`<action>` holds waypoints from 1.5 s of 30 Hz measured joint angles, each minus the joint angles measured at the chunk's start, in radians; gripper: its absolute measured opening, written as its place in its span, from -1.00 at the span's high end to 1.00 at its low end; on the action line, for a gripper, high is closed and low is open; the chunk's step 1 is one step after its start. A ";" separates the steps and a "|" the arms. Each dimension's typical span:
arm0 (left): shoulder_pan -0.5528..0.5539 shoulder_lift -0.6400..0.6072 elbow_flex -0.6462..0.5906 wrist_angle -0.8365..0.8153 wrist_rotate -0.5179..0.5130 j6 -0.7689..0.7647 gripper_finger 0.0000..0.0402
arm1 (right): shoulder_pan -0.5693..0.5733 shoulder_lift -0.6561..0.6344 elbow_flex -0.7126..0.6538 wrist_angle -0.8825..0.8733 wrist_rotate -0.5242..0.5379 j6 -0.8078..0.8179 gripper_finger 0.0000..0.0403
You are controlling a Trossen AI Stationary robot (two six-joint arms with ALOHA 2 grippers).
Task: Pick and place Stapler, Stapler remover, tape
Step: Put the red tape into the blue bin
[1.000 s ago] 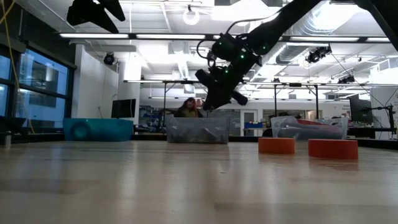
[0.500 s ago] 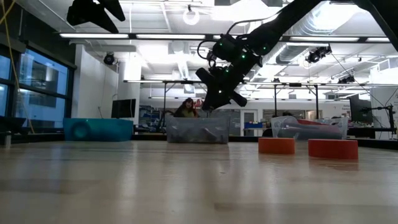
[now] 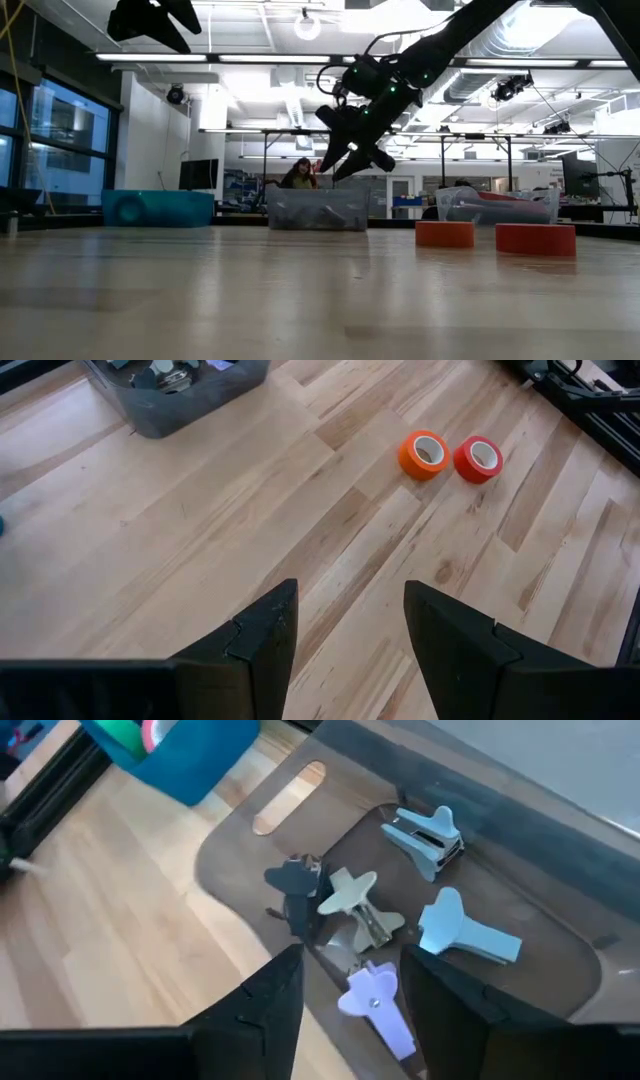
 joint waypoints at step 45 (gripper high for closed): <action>0.000 0.000 0.000 0.086 -0.055 0.006 0.10 | 0.456 -0.595 0.000 -0.922 0.235 -0.026 0.22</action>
